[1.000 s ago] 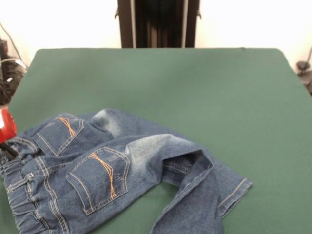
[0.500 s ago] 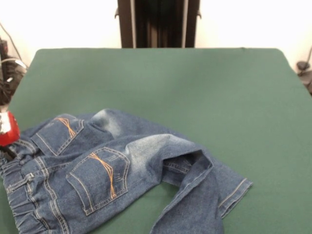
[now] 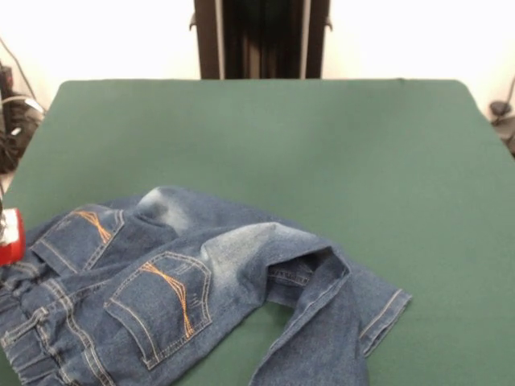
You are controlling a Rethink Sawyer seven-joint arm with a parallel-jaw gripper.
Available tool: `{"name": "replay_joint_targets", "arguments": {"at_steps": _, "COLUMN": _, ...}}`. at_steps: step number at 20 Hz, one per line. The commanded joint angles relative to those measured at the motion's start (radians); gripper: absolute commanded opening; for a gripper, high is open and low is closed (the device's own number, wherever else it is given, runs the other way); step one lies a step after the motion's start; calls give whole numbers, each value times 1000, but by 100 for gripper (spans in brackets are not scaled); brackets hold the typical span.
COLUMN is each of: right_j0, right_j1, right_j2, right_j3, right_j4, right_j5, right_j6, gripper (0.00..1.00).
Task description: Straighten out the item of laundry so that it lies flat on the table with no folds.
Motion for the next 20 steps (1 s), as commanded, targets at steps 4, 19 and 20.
{"name": "replay_joint_targets", "arguments": {"at_steps": 4, "right_j0": 45, "right_j1": -28, "right_j2": -85, "right_j3": 290, "right_j4": 20, "right_j5": -284, "right_j6": 385, "gripper": 0}}
{"name": "replay_joint_targets", "arguments": {"at_steps": 19, "right_j0": 74, "right_j1": -171, "right_j2": -282, "right_j3": 672, "right_j4": 61, "right_j5": -564, "right_j6": 782, "gripper": 0}}
{"name": "replay_joint_targets", "arguments": {"at_steps": 20, "right_j0": 76, "right_j1": -176, "right_j2": -291, "right_j3": 690, "right_j4": 63, "right_j5": -585, "right_j6": 793, "gripper": 0}}
